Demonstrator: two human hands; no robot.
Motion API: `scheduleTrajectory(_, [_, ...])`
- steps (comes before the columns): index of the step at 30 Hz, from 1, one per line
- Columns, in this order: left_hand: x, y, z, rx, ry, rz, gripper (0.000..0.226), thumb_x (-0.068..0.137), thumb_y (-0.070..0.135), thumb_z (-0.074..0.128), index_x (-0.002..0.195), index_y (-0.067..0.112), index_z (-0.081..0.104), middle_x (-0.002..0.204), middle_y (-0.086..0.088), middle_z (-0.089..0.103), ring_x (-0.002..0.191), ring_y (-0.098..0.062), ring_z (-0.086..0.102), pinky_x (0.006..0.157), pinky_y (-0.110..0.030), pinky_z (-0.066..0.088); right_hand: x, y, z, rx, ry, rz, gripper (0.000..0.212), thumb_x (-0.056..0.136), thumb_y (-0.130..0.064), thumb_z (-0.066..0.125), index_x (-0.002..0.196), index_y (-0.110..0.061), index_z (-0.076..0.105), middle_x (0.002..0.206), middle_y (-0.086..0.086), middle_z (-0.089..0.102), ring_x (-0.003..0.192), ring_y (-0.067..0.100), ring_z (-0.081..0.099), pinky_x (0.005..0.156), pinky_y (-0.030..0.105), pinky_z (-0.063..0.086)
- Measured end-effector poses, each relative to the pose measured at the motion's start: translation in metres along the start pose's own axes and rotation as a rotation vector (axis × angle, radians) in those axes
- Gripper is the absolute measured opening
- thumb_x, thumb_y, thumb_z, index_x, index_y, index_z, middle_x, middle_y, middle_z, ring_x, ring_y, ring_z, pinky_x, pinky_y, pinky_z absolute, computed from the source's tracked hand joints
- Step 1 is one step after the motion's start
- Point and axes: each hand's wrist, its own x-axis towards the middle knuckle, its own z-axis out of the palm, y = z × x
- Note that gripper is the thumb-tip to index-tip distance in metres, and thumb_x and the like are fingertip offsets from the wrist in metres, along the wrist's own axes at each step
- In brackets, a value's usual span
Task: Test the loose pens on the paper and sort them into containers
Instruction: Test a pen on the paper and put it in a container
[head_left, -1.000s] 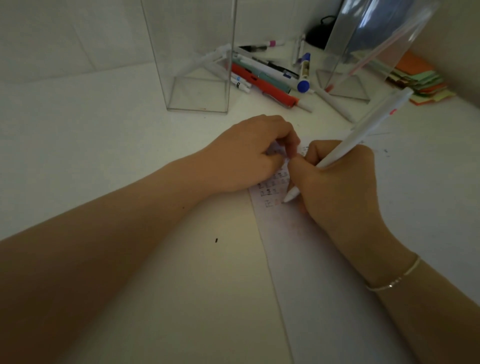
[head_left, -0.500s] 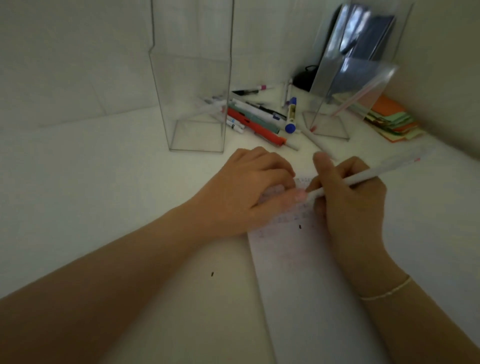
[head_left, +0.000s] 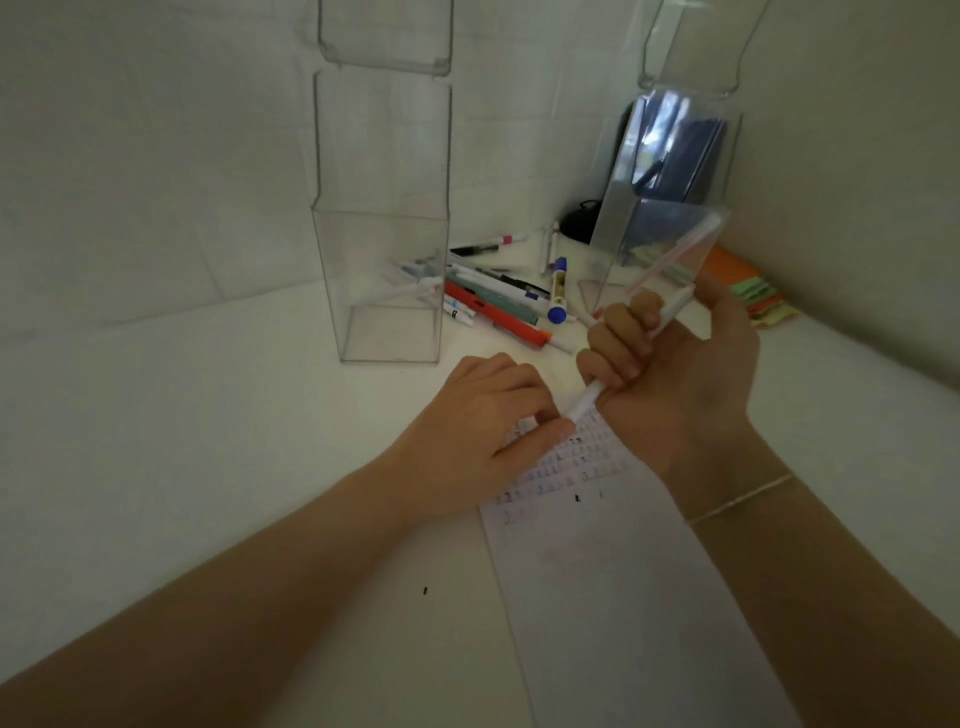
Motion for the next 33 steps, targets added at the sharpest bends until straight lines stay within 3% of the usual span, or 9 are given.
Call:
scheduleTrajectory(5, [-0.001,-0.001,0.003,0.046,-0.04,0.025,0.033,0.093,0.039,0.045,0.082,0.014,0.063,0.081,0.003,0.06,0.075,-0.014,0.047,0.072,-0.027,0.032,0.003,0.0,0.002,-0.067,0.041,-0.05,0.021,0.07,-0.03,0.042,0.057,-0.014,0.036,0.047,-0.002,0.022,0.039,0.01,0.016,0.042,0.02,0.012])
scheduleTrajectory(9, [-0.001,-0.003,0.003,0.028,0.019,-0.063,0.037,0.094,0.039,0.04,0.083,0.014,0.065,0.081,0.002,0.06,0.076,-0.013,0.047,0.072,-0.03,0.036,0.008,0.002,0.009,-0.208,0.14,-0.071,0.04,0.094,-0.037,0.038,0.063,-0.012,0.044,0.054,0.0,0.032,0.047,0.012,0.03,0.047,0.024,0.03])
scheduleTrajectory(13, [-0.001,-0.005,0.001,-0.112,0.157,-0.216,0.04,0.095,0.037,0.033,0.093,0.019,0.069,0.09,0.01,0.059,0.085,-0.006,0.048,0.079,-0.028,0.039,0.013,-0.008,0.047,-1.006,0.295,-0.395,0.037,0.1,-0.031,0.037,0.069,-0.016,0.051,0.066,-0.001,0.051,0.06,0.004,0.05,0.061,0.018,0.044])
scheduleTrajectory(17, [-0.003,-0.002,-0.001,-0.128,-0.035,-0.278,0.047,0.093,0.046,0.029,0.12,0.025,0.061,0.121,0.011,0.058,0.112,0.0,0.046,0.101,-0.019,0.034,0.023,-0.032,0.123,-0.997,0.041,-0.867,0.024,0.099,-0.022,0.042,0.082,-0.011,0.054,0.064,-0.002,0.053,0.053,0.006,0.051,0.051,0.02,0.046])
scheduleTrajectory(20, [-0.005,0.0,0.002,-0.023,-0.182,-0.138,0.044,0.09,0.044,0.04,0.127,0.028,0.057,0.14,0.007,0.048,0.131,-0.005,0.039,0.111,-0.022,0.025,0.047,-0.027,0.171,-1.082,-0.143,-0.978,0.007,0.094,-0.015,0.051,0.09,-0.01,0.052,0.071,0.008,0.06,0.061,0.021,0.062,0.061,0.038,0.057])
scheduleTrajectory(23, [-0.002,0.0,0.003,0.007,-0.307,-0.146,0.042,0.092,0.045,0.042,0.133,0.034,0.049,0.15,0.012,0.032,0.139,-0.003,0.025,0.112,-0.018,0.007,0.075,-0.003,0.187,-1.395,-0.262,-0.91,0.017,0.092,-0.011,0.05,0.108,-0.011,0.045,0.08,0.019,0.06,0.065,0.031,0.062,0.06,0.044,0.055])
scheduleTrajectory(26, [0.001,-0.006,0.005,0.028,-0.321,-0.132,0.041,0.093,0.047,0.04,0.131,0.035,0.048,0.15,0.014,0.032,0.138,-0.007,0.028,0.113,-0.023,0.014,0.092,0.02,0.179,-1.856,-0.385,-0.705,0.033,0.093,-0.01,0.045,0.125,-0.008,0.038,0.078,0.008,0.05,0.064,0.024,0.052,0.054,0.031,0.044])
scheduleTrajectory(29, [0.002,-0.009,0.006,0.013,-0.327,-0.12,0.041,0.093,0.047,0.039,0.131,0.034,0.048,0.149,0.013,0.034,0.136,-0.008,0.029,0.113,-0.024,0.015,0.102,0.035,0.171,-2.125,-0.528,-0.45,0.013,0.09,-0.009,0.047,0.103,-0.006,0.049,0.082,0.003,0.044,0.067,0.018,0.045,0.051,0.021,0.034])
scheduleTrajectory(33, [0.002,-0.01,0.005,0.006,-0.313,-0.117,0.046,0.09,0.049,0.038,0.132,0.035,0.048,0.149,0.013,0.034,0.137,-0.007,0.029,0.11,-0.02,0.01,0.106,0.039,0.169,-2.255,-0.595,-0.29,0.009,0.085,-0.01,0.054,0.08,-0.012,0.048,0.089,0.005,0.051,0.075,0.019,0.052,0.06,0.024,0.043])
